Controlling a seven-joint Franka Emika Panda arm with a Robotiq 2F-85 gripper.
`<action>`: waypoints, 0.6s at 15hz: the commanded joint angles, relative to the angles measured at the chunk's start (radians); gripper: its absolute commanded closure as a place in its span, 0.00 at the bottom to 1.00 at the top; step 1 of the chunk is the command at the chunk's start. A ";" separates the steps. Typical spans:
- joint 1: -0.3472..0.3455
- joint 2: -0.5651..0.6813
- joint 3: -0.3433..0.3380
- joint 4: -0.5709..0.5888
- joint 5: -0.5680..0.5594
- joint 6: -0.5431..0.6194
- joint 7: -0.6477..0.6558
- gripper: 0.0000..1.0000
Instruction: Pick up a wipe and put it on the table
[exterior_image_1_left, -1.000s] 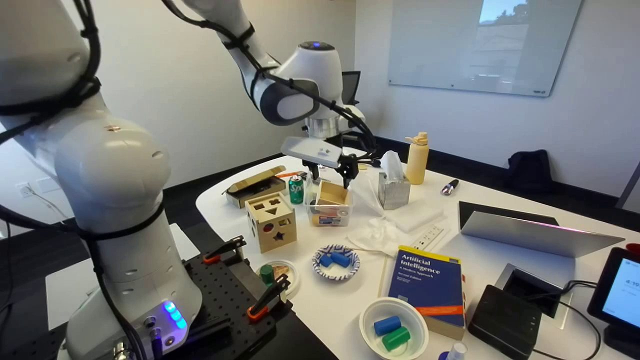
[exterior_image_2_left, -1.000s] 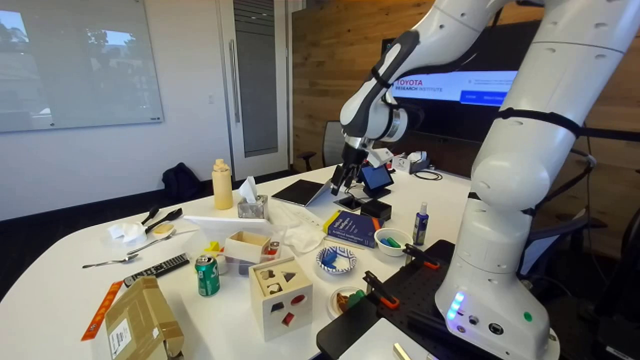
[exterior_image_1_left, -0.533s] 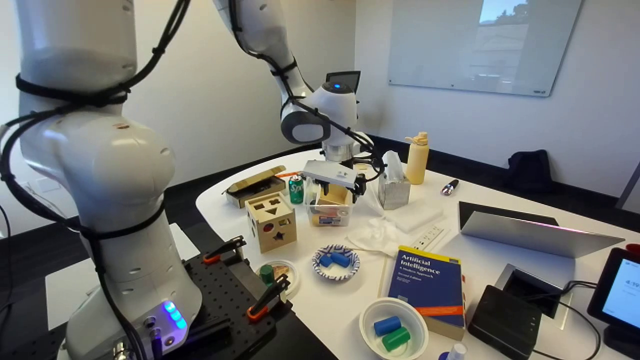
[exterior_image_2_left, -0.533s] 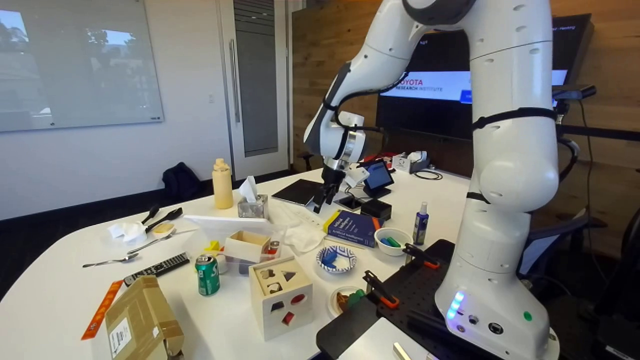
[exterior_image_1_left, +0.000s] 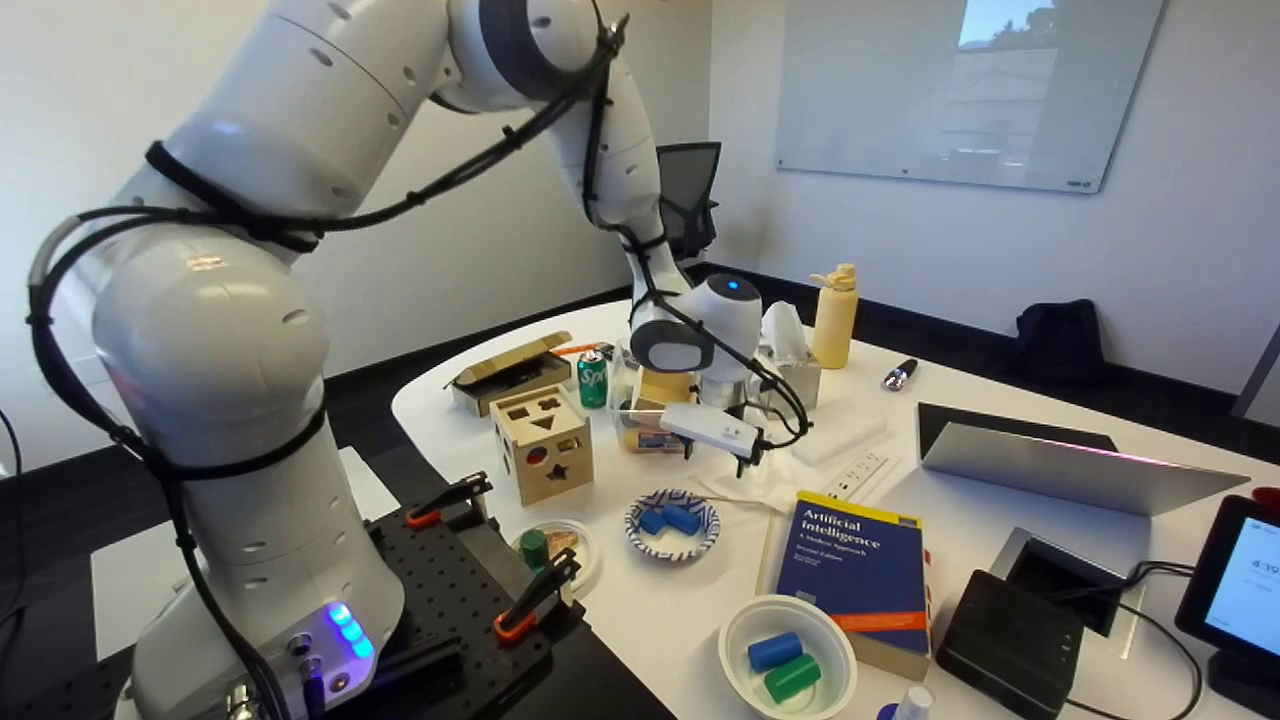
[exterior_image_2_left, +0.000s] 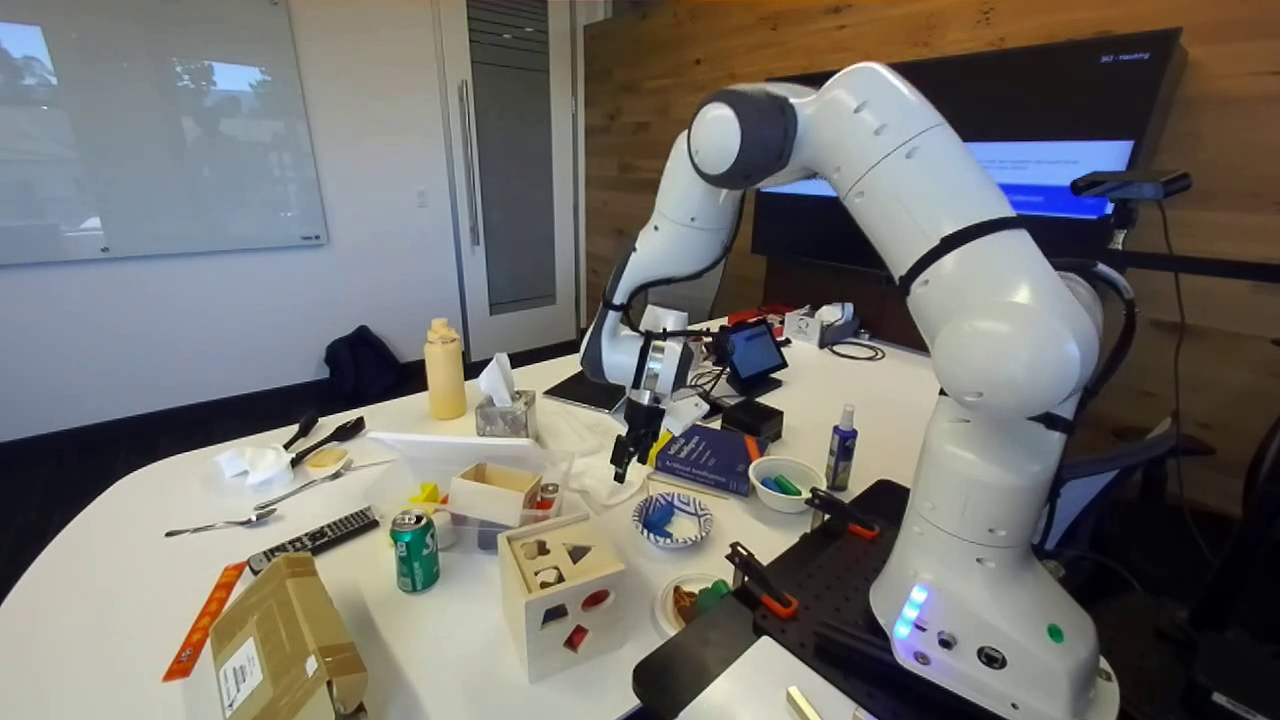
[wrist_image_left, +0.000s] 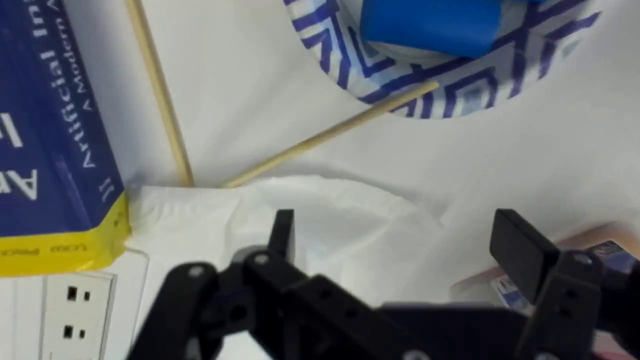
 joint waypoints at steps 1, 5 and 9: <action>-0.132 0.224 0.099 0.242 -0.157 -0.004 0.084 0.00; -0.247 0.331 0.199 0.374 -0.429 0.004 0.217 0.25; -0.331 0.326 0.269 0.374 -0.626 0.014 0.309 0.51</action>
